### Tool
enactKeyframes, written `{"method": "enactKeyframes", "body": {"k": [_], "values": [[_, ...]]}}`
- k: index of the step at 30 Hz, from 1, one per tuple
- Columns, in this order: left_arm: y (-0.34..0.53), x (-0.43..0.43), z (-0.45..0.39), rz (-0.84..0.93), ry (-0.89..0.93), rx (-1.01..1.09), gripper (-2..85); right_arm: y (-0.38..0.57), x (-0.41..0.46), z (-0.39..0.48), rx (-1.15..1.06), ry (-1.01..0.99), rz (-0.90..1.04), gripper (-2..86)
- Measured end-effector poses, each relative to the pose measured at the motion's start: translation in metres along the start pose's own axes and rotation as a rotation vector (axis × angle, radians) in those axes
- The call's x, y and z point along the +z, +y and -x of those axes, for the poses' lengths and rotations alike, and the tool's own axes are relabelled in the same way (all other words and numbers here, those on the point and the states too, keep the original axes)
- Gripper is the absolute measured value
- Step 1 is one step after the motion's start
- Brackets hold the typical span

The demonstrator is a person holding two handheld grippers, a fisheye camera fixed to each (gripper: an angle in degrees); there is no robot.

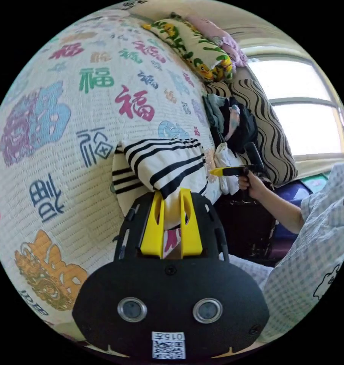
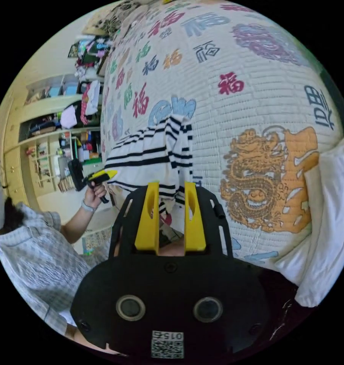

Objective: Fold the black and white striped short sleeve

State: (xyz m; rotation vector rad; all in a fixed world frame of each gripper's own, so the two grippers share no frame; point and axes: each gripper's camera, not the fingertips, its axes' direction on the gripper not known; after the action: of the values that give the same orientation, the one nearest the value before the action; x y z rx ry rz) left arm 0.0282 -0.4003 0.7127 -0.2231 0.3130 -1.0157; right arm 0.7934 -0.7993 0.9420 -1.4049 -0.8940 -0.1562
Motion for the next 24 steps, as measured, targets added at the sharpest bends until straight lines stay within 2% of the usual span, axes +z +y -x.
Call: {"method": "enactKeyframes", "body": {"k": [3, 5, 6, 9, 11, 14, 17, 21, 24], "values": [[-0.001, -0.001, -0.010, -0.017, -0.084, 0.122, 6.6, -0.015, 0.005, -0.009, 0.009, -0.113, -0.062, 9.3], [0.003, 0.006, 0.000, -0.014, -0.079, 0.090, 6.6, -0.029, 0.042, -0.011, 0.013, -0.135, 0.079, 2.7], [0.010, 0.012, 0.010, -0.018, -0.090, 0.054, 6.7, -0.029, 0.050, -0.010, 0.014, -0.134, 0.104, 2.3], [0.030, 0.021, 0.033, -0.012, -0.119, -0.030, 7.2, -0.020, 0.059, -0.003, 0.008, -0.158, 0.067, 0.6], [0.041, 0.025, 0.041, -0.023, -0.112, -0.050, 7.8, -0.004, 0.059, -0.007, 0.043, -0.242, 0.032, 0.2], [0.062, 0.019, 0.051, -0.055, -0.059, -0.200, 8.3, 0.012, 0.058, -0.027, 0.149, -0.375, -0.051, 0.1], [0.099, 0.018, 0.046, -0.146, 0.040, -0.338, 6.9, 0.011, 0.054, -0.032, 0.165, -0.445, -0.114, 0.0], [0.116, 0.078, 0.027, -0.009, 0.279, -0.386, 6.0, -0.002, 0.055, -0.024, 0.103, -0.447, -0.096, 0.0], [0.108, 0.121, 0.023, -0.036, 0.304, -0.449, 6.7, -0.011, 0.055, -0.018, 0.065, -0.463, -0.082, 0.0]]}}
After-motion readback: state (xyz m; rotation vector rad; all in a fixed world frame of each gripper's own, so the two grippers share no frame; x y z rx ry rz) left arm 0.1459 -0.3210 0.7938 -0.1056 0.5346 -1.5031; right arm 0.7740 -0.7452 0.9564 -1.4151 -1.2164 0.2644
